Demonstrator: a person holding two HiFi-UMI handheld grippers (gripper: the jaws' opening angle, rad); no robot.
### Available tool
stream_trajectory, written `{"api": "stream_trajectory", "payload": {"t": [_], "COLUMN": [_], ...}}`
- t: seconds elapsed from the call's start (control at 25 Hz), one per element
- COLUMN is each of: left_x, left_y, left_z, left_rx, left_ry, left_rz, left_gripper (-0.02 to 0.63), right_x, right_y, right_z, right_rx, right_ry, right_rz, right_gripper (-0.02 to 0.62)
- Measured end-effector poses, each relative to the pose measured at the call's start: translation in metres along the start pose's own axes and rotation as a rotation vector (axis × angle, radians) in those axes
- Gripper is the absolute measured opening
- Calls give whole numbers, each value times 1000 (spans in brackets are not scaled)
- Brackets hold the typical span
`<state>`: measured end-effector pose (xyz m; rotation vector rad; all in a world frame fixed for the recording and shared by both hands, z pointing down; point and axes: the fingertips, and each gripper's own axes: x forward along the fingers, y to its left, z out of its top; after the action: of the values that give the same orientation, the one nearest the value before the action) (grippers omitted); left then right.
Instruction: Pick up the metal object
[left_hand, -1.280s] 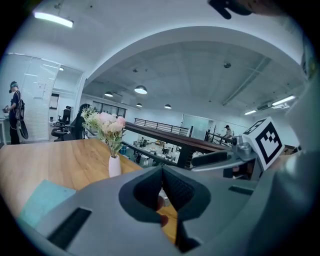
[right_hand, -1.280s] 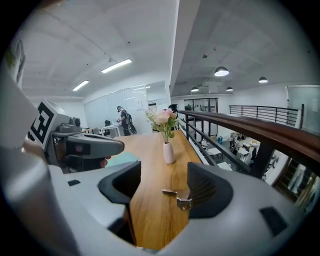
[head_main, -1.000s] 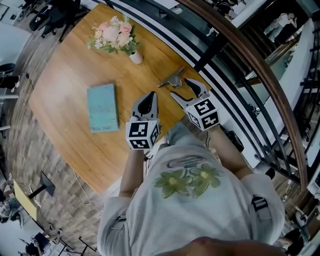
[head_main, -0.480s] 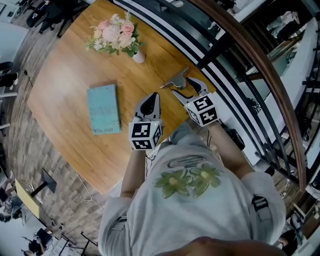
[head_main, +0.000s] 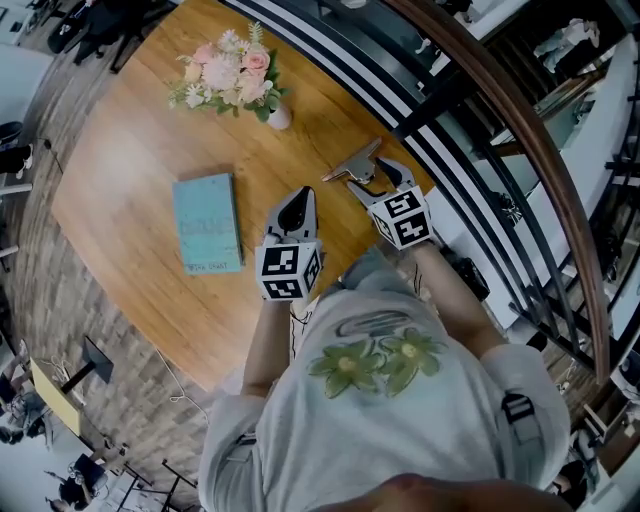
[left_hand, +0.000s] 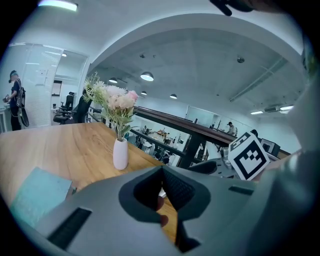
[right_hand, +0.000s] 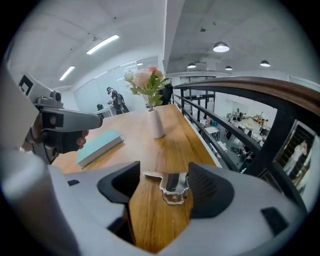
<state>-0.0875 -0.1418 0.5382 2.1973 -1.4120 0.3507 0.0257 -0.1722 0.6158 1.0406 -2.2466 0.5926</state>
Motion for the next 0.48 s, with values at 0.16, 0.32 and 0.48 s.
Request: {"api": "stream_trajectory", "payload": {"t": [0.16,0.32,0.48], "left_x": [3,7,9], "left_y": [5,9,12], "left_z": [-5,-8,-8], "left_rx": [-13,-19,-24], "left_ry": [13,22,25], "left_rz": [4,5,5], "left_gripper": [14,14,14], "right_x": [11,22,31], "right_y": [-3,-6,-10], "right_z": [-8,-16,-25], "right_rx": [3,-4,-7], "right_ry": [29,67,98], "right_rz": [-3,0,-9], "right_gripper": [287,301,301]}}
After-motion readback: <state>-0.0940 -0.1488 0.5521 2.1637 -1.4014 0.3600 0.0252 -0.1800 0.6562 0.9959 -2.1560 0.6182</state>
